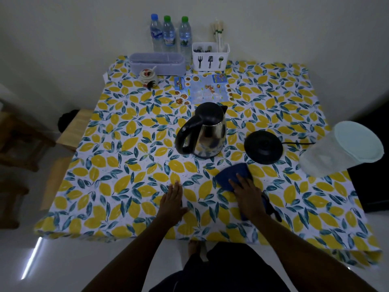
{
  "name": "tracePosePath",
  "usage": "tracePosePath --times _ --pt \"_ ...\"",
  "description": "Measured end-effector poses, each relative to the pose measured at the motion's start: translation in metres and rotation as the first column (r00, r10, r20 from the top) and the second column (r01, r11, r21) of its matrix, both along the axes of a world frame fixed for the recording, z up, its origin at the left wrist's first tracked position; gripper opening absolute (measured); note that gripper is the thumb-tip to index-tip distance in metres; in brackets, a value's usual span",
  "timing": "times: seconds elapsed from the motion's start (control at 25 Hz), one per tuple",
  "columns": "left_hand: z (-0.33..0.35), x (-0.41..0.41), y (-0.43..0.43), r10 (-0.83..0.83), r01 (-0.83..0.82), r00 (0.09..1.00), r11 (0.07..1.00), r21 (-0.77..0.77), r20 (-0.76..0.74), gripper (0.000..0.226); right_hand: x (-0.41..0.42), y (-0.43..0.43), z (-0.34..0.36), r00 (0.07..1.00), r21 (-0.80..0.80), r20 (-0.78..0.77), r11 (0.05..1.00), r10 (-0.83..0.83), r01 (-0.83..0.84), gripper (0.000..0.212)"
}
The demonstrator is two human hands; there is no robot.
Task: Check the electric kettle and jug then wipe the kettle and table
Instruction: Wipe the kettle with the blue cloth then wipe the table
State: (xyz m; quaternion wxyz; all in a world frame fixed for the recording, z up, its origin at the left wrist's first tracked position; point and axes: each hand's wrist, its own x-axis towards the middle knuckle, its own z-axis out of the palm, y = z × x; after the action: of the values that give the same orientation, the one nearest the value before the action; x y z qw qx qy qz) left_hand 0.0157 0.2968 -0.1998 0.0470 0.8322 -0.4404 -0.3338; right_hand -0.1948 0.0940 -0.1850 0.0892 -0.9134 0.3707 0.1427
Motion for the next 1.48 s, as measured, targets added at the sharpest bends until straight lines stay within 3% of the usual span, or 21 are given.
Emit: tracePosePath --times 0.12,0.24,0.48,0.64,0.72,0.84,0.96,1.08,1.16,1.28,1.36,1.48 --pt "0.000 0.000 0.000 -0.001 0.001 1.000 1.000 0.006 -0.001 0.093 0.014 -0.028 0.009 0.981 0.058 0.019 0.980 -0.191 0.189 0.053" --pt "-0.001 -0.001 -0.001 0.005 -0.005 1.000 1.000 0.013 0.003 0.093 0.030 -0.016 0.010 0.973 0.034 0.010 0.973 -0.230 0.230 0.056" --pt "-0.003 -0.001 0.000 0.001 -0.002 1.000 1.000 0.017 0.029 0.092 0.019 0.066 0.002 0.976 0.099 0.004 0.972 0.216 -0.215 0.064" --pt "-0.003 -0.001 -0.001 0.003 -0.004 1.000 1.000 0.025 0.028 0.092 0.004 0.060 0.002 0.953 0.087 0.005 0.950 0.302 -0.301 0.059" --pt "-0.001 -0.001 -0.002 -0.003 0.003 1.000 1.000 0.027 0.021 0.093 0.009 0.041 0.003 0.963 0.037 -0.011 0.963 0.269 -0.268 0.056" --pt "0.002 -0.001 -0.003 -0.015 0.013 0.999 0.999 0.046 0.036 0.093 0.024 0.000 0.008 0.997 -0.033 -0.024 0.996 0.079 -0.080 0.058" --pt "0.003 -0.001 -0.003 -0.022 0.020 0.999 0.998 0.062 0.030 0.094 0.041 -0.036 0.014 0.983 0.017 0.029 0.983 -0.181 0.180 0.055" --pt "0.003 0.000 -0.003 -0.018 0.016 0.999 0.998 0.061 0.027 0.094 0.055 -0.034 0.016 0.966 0.056 0.034 0.966 -0.255 0.253 0.054" --pt "0.002 0.000 -0.004 -0.018 0.016 0.999 0.998 0.065 0.030 0.094 0.063 -0.011 0.015 0.980 0.052 0.031 0.980 -0.194 0.192 0.053" --pt "0.000 -0.001 -0.002 -0.015 0.013 0.999 0.998 0.058 0.038 0.094 0.064 0.041 0.005 0.999 0.037 0.035 0.999 0.036 -0.037 0.058" --pt "-0.001 -0.001 -0.002 -0.015 0.013 0.999 0.998 0.056 0.043 0.093 0.049 0.070 0.004 0.976 0.059 0.073 0.977 0.203 -0.207 0.059" --pt "0.000 -0.001 -0.003 -0.015 0.013 0.999 0.998 0.060 0.037 0.094 0.020 0.077 0.005 0.952 0.065 0.017 0.949 0.307 -0.307 0.063"
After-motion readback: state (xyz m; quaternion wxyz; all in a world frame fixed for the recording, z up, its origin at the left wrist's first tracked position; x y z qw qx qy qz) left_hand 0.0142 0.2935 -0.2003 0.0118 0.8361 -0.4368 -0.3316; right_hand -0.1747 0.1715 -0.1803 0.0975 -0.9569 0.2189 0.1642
